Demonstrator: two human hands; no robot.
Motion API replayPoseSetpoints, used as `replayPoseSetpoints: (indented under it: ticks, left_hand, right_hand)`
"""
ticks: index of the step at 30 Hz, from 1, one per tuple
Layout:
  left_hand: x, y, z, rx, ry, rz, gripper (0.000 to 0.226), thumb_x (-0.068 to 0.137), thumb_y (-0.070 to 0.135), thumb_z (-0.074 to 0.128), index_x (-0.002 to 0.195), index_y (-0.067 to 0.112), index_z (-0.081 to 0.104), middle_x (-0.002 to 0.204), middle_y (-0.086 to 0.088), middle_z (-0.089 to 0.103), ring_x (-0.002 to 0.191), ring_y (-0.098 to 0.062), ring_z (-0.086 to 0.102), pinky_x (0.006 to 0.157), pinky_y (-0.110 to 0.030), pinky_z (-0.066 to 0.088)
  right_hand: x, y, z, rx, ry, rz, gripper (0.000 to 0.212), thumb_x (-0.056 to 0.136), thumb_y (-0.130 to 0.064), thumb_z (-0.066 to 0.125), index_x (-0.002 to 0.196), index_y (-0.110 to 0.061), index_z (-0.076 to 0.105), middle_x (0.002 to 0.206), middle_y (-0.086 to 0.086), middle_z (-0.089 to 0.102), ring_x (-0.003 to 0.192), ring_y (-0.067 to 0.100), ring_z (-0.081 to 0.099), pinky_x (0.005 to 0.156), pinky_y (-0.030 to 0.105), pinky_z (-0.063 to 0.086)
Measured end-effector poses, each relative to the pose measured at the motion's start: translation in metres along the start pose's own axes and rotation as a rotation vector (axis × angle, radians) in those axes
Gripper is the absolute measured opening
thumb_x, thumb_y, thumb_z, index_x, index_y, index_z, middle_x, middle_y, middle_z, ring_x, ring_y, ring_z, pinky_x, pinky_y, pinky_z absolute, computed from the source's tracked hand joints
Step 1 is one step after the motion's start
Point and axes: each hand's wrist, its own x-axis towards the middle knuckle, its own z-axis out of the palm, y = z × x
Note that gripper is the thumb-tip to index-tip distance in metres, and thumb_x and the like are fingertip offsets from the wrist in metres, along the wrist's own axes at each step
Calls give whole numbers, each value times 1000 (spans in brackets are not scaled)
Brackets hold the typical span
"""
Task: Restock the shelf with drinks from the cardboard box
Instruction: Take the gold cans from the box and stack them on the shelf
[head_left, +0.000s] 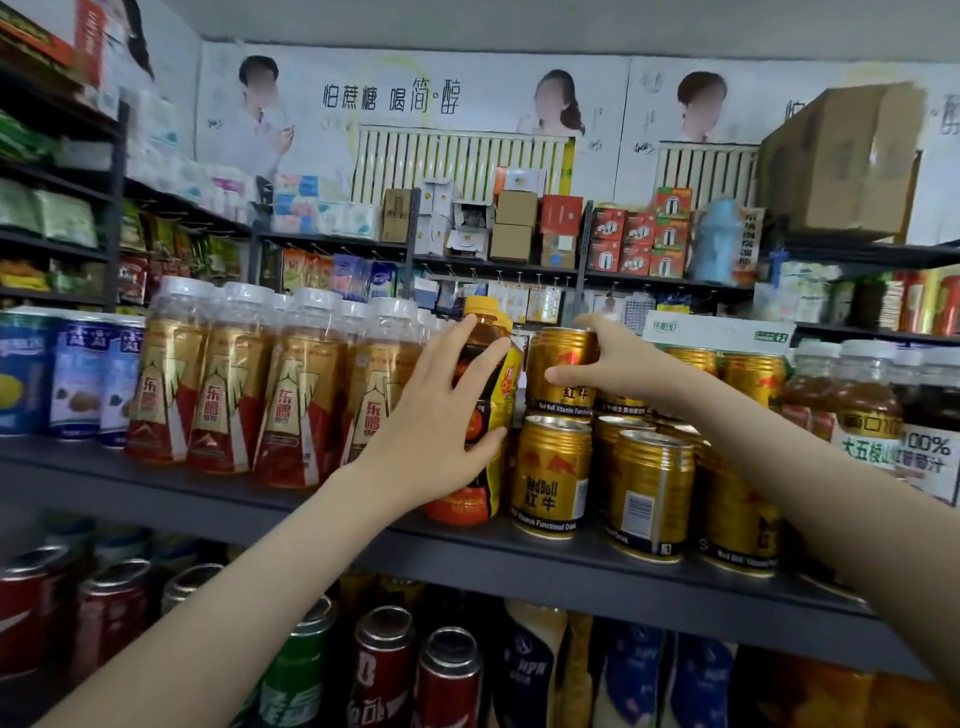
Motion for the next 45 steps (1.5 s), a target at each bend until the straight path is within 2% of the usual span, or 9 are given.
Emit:
replayPoseSetpoints:
  ticks: [3, 9, 14, 19, 24, 31, 35, 38, 45]
  left_hand:
    - [1, -2, 3, 20, -7, 7, 79, 87, 33, 63, 151, 23, 18, 158, -7, 0, 146, -25, -6, 112, -36, -1]
    - [-1, -3, 4, 41, 9, 17, 80, 87, 33, 63, 151, 24, 15, 158, -7, -1, 146, -24, -6, 110, -29, -9]
    - [-7, -5, 11, 53, 44, 27, 74, 89, 30, 61, 151, 23, 22, 159, -14, 2, 147, -28, -3, 115, -38, 1]
    - [-13, 1, 23, -5, 77, 16, 66, 91, 30, 56, 150, 22, 28, 158, -16, 0, 146, -30, -8, 116, -51, 5]
    - [-24, 17, 24, -23, 108, -48, 63, 89, 29, 55, 147, 21, 34, 158, -20, 3, 146, -34, -5, 114, -58, 4]
    - [-93, 49, -3, -125, 237, -97, 43, 88, 26, 51, 128, 10, 54, 141, -14, 44, 137, -27, 30, 114, -55, 16]
    - [-174, 63, -22, -137, 187, -158, 40, 91, 21, 51, 126, 4, 54, 133, -14, 50, 127, -26, 42, 111, -38, 27]
    - [-258, 73, -36, -155, 1, -318, 41, 92, 20, 53, 129, 2, 52, 133, -14, 50, 125, -24, 40, 109, -28, 27]
    - [-465, 57, -106, -34, -519, -670, 56, 91, 16, 60, 143, 13, 39, 147, -12, 38, 133, -30, 39, 102, -39, 41]
  right_hand:
    - [-4, 3, -4, -71, 14, -88, 76, 84, -32, 71, 146, -28, 29, 150, 2, 32, 133, 23, 37, 107, 40, 35]
    - [-4, -2, 4, -196, 108, -54, 69, 81, -40, 71, 140, -24, 40, 141, 5, 40, 123, 24, 46, 102, 43, 44]
    - [-12, -8, 12, -266, 170, -54, 72, 87, -35, 66, 147, -19, 30, 145, 6, 35, 123, 21, 43, 94, 27, 37]
    - [-44, -8, 22, -462, 316, -124, 66, 91, -26, 60, 148, -14, 28, 147, 7, 33, 134, 23, 34, 105, 32, 36]
    - [-82, -20, 39, -635, 437, -275, 54, 89, -12, 59, 139, -4, 42, 138, 14, 47, 127, 28, 44, 104, 36, 39]
    - [-147, -41, 68, -583, 445, -402, 45, 87, -13, 58, 130, 0, 52, 127, 17, 55, 118, 31, 52, 100, 36, 42]
    - [-202, -50, 116, -452, 307, -492, 46, 89, -16, 57, 132, -1, 50, 131, 15, 53, 122, 29, 49, 102, 35, 39]
    - [-249, -50, 175, -323, 119, -484, 47, 91, -15, 58, 135, -3, 48, 134, 15, 52, 125, 29, 47, 103, 37, 40]
    - [-332, -93, 323, -168, -540, -509, 64, 99, -35, 45, 153, -23, 14, 155, 1, 23, 135, 21, 35, 77, 26, 48]
